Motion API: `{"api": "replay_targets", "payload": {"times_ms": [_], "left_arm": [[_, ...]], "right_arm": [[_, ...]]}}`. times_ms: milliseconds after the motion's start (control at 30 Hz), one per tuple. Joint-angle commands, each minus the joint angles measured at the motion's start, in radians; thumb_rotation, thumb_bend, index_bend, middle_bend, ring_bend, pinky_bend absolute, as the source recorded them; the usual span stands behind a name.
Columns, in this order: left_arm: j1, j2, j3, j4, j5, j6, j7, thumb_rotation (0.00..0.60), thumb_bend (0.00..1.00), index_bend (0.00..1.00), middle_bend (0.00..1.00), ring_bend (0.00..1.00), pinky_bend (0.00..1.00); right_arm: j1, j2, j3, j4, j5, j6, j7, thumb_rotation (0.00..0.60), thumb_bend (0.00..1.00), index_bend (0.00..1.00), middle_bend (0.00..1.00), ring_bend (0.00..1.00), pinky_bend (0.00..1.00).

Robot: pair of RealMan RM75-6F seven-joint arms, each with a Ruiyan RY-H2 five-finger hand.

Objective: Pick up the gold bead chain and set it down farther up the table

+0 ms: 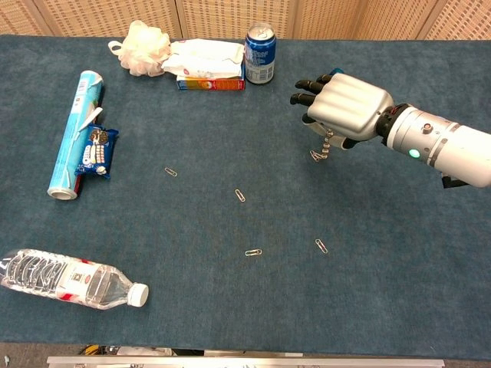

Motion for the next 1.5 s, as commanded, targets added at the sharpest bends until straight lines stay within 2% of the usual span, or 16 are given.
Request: {"api": "replay_targets", "payload": {"times_ms": [33, 567, 1167, 1400, 1500], "left_arm": [[0.000, 0.000, 0.000, 0.000, -0.001, -0.001, 0.000, 0.600, 0.14, 0.50, 0.45, 0.33, 0.51], [0.001, 0.000, 0.001, 0.001, 0.002, 0.000, -0.001, 0.600, 0.14, 0.50, 0.45, 0.33, 0.51], [-0.006, -0.009, 0.004, 0.002, 0.000, -0.014, 0.024, 0.600, 0.14, 0.50, 0.45, 0.33, 0.51], [-0.008, -0.011, 0.004, 0.001, 0.000, -0.017, 0.028, 0.600, 0.14, 0.50, 0.45, 0.33, 0.51], [-0.007, -0.011, 0.004, 0.001, -0.001, -0.017, 0.025, 0.600, 0.14, 0.50, 0.45, 0.33, 0.51]], "right_arm": [[0.004, -0.006, 0.000, 0.009, 0.004, -0.003, 0.003, 0.600, 0.26, 0.58, 0.16, 0.07, 0.23], [0.008, -0.005, -0.009, 0.020, 0.004, 0.014, 0.030, 0.600, 0.26, 0.58, 0.16, 0.07, 0.23], [-0.095, 0.121, -0.084, -0.075, -0.037, 0.127, 0.033, 0.600, 0.26, 0.58, 0.16, 0.07, 0.23], [-0.129, 0.138, -0.095, -0.103, 0.029, 0.103, -0.035, 0.600, 0.25, 0.44, 0.16, 0.07, 0.23], [-0.143, 0.147, -0.098, -0.117, 0.058, 0.097, -0.067, 0.600, 0.22, 0.33, 0.16, 0.07, 0.23]]}}
